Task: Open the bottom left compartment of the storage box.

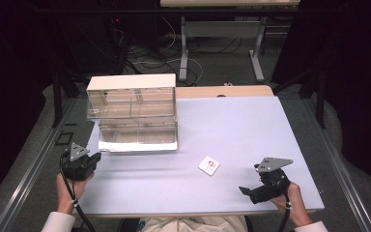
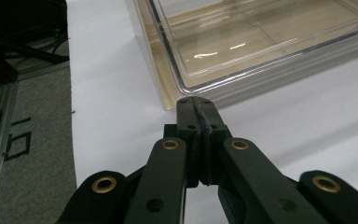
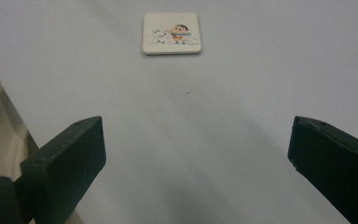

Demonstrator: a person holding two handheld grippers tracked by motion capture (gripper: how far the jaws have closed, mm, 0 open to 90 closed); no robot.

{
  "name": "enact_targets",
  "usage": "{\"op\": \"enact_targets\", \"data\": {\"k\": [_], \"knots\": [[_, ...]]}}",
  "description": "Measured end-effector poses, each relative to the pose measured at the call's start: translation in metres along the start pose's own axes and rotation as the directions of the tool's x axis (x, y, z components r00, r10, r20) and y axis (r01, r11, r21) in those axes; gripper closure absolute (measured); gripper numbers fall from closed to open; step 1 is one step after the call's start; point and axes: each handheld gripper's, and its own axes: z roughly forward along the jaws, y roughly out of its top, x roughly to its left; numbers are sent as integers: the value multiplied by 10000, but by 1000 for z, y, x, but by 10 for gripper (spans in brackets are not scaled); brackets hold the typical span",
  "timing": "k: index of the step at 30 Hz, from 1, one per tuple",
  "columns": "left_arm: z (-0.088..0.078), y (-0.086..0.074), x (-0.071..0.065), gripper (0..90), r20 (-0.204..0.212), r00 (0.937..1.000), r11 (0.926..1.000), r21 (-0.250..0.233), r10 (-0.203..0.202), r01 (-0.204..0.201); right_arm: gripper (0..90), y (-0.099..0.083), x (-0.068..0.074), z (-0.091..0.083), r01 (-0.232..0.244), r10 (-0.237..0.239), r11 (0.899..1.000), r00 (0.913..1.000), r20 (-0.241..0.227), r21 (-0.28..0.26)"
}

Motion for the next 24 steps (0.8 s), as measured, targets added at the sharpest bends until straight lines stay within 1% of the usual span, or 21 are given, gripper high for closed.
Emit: {"op": "enact_targets", "data": {"k": [1, 3, 4, 6, 7, 8, 11, 12, 13, 14, 15, 17, 18, 22, 24], "knots": [[-1, 0, 1, 900, -51, 10000, 10000, -65, -3, 2, 37, 0, 0, 0, -17, 17, 10000, 10000, -35, -11], [-1, 0, 1, 900, -13, 9999, 9998, -136, -109, 109, 37, 0, 0, 0, 39, -39, 10000, 10000, -38, -21], [-2, 0, 1, 900, -55, 10000, 10000, -89, 3, -4, 37, 0, 0, 0, 35, -35, 10000, 10000, -34, -26], [-1, 0, 0, 900, -34, 10000, 9999, -153, -37, 37, 37, 0, 0, 0, -47, 47, 10000, 10000, -33, 1], [-2, 0, 0, 900, -22, 10000, 10000, -98, -10, 10, 38, 0, 1, 0, -67, 67, 10000, 10000, -49, 2], [-2, 1, 1, 900, -57, 10000, 9999, -88, 69, -70, 38, 0, 1, 0, -59, 59, 10000, 10000, -43, -4], [-1, 1, 0, 900, -105, 9999, 9998, -137, 113, -115, 38, 0, 0, 0, 21, -21, 10000, 10000, -16, 63], [-2, 1, 0, 900, -85, 9999, 9999, -130, 91, -92, 37, 1, 0, 0, 22, -22, 10000, 10000, -12, 85], [-2, 1, 1, 900, -14, 10000, 9999, -143, -39, 39, 37, 0, 0, 1, 33, -33, 10000, 10000, -15, -14], [-2, 1, 1, 900, -1, 10000, 9997, -217, -79, 79, 37, 1, 1, 0, -70, 70, 10000, 10000, -33, -9], [-2, 1, 1, 900, -45, 10000, 9997, -254, -31, 30, 38, 1, 0, 1, 46, -46, 10000, 10000, -47, -15], [-1, 1, 0, 900, -74, 10000, 9996, -278, 3, -5, 37, 1, 0, 1, 76, -76, 10000, 10000, -34, -15], [-2, 2, 1, 900, -36, 10000, 9998, -178, 18, -19, 37, 1, 0, 1, 62, -62, 10000, 10000, -35, -11], [-2, 1, 1, 900, -62, 10000, 9996, -271, -7, 5, 38, 1, 1, 1, -22, 22, 10000, 10000, -50, -8], [-2, 1, 1, 900, -30, 10000, 9995, -301, -35, 34, 38, 1, 0, 1, 17, -17, 10000, 10000, -50, -24]]}}
